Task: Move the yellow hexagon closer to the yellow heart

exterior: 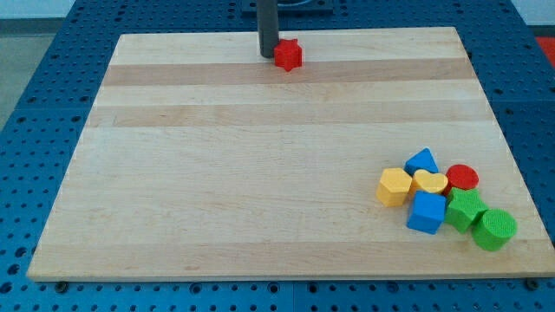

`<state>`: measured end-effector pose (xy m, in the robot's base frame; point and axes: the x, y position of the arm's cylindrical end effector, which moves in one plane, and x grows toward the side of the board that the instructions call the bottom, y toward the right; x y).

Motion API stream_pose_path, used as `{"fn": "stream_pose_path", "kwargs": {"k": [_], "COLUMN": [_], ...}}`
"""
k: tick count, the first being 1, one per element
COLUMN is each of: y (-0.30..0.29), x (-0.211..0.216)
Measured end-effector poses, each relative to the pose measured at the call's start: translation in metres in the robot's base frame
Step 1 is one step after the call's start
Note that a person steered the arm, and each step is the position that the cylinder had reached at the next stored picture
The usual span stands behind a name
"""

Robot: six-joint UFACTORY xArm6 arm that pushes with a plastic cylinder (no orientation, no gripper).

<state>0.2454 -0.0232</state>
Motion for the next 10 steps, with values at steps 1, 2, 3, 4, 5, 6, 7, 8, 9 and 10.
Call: {"fn": "stream_pose_path", "kwargs": {"k": [1, 2, 3, 4, 5, 6, 7, 8, 9, 10], "y": [0.022, 0.042, 0.053, 0.061, 0.074, 0.09, 0.103, 0.116, 0.129, 0.142], "x": [0.0, 0.0, 0.012, 0.032, 0.05, 0.065, 0.085, 0.105, 0.121, 0.137]}}
